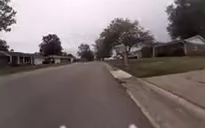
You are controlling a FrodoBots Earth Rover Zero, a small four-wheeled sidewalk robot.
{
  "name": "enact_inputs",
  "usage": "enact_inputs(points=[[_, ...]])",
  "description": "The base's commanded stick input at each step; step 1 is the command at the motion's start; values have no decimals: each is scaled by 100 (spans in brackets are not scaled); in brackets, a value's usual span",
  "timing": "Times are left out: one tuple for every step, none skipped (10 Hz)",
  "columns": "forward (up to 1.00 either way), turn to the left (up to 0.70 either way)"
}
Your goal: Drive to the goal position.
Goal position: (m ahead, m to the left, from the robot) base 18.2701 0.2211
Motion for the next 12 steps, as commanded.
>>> enact_inputs(points=[[100, 0], [100, 0], [100, 0], [100, 0], [100, 0], [100, 0], [100, 0], [100, 1], [100, 12], [100, 23], [100, 14], [100, 1]])
